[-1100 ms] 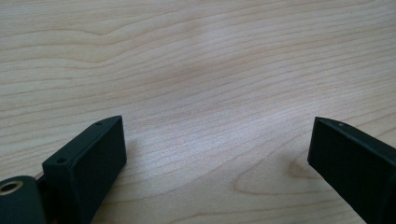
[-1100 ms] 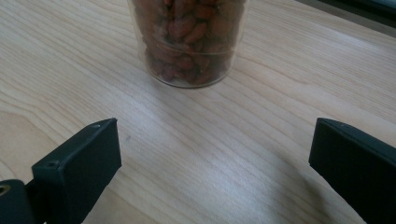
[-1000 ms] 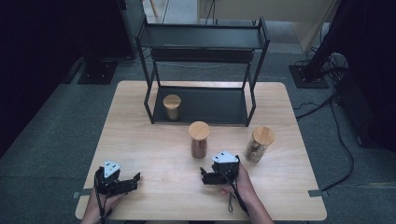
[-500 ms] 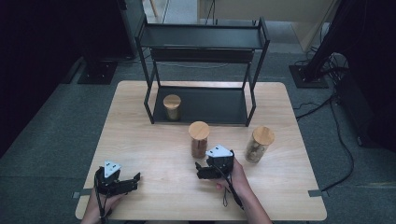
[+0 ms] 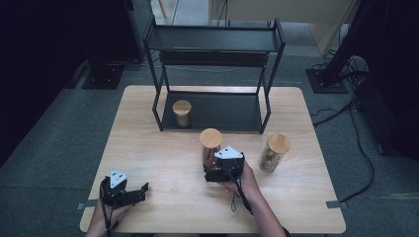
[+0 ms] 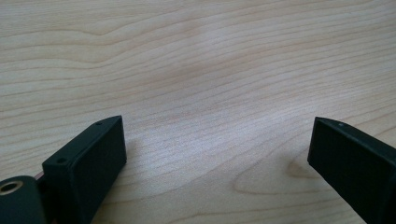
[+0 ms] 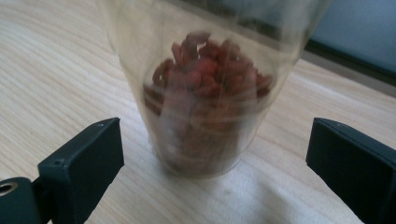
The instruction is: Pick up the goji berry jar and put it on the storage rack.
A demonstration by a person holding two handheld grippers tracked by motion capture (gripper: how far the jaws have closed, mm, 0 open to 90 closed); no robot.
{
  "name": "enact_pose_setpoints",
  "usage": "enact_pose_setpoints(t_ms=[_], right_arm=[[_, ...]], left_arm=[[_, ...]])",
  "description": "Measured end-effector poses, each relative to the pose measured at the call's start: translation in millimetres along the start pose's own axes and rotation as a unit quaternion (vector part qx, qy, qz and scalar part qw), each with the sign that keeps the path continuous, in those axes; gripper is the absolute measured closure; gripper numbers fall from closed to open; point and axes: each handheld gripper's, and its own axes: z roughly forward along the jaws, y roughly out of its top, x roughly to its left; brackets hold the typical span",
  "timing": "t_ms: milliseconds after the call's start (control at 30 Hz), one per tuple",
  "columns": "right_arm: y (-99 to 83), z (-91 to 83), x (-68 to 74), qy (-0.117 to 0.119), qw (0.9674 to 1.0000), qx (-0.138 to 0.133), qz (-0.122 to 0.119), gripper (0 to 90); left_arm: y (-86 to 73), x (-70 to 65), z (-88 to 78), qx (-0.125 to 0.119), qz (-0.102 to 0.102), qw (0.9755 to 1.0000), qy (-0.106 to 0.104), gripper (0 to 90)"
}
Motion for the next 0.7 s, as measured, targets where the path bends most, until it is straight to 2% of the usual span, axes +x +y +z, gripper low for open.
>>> enact_pose_setpoints(t_ms=[700], right_arm=[[28.1, 1.3, -0.1, -0.01, 0.9998, -0.01, -0.011, 5.2]], left_arm=[[0.1, -0.7, 0.3, 0.0, 0.002, 1.0, 0.0, 4.6]])
